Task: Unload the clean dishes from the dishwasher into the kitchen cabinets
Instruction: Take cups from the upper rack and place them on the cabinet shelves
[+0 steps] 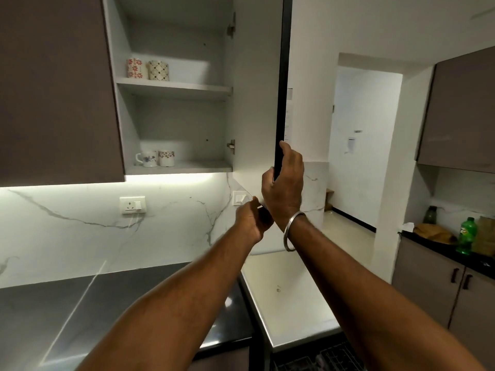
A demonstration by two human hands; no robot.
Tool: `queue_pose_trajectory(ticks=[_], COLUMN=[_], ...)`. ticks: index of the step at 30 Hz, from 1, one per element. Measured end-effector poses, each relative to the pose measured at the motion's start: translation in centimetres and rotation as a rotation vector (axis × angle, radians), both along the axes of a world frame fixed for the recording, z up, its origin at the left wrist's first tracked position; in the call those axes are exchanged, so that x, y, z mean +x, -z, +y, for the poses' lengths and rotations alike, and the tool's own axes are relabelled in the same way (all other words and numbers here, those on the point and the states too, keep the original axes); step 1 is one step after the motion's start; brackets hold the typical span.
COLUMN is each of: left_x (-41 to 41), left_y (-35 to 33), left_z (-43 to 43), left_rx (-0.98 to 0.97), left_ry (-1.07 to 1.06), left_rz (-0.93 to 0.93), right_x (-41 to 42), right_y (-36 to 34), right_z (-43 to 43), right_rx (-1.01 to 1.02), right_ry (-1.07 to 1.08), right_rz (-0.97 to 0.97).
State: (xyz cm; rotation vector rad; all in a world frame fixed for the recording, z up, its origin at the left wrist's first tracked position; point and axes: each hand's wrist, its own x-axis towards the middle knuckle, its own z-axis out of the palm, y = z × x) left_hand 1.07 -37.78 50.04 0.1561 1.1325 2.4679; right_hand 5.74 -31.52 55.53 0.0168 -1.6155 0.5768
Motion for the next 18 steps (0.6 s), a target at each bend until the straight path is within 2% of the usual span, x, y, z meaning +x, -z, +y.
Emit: queue_pose_trajectory(ticks=[8, 18], left_x=[-1.6, -6.5], left_y=[-0.1, 0.0], left_z=[-8.8, -20.0], left_rx=[-0.073, -0.134], left_ry=[-0.122, -0.315], left_rz=[0.017, 0.029], right_x=[-2.0, -8.8], right_y=[-0.1, 0.5], right_z=[-8.3, -18.2], right_rx=[0.142, 0.208], right_ry=[-0.216, -0.296], right_rz=[0.014, -0.055])
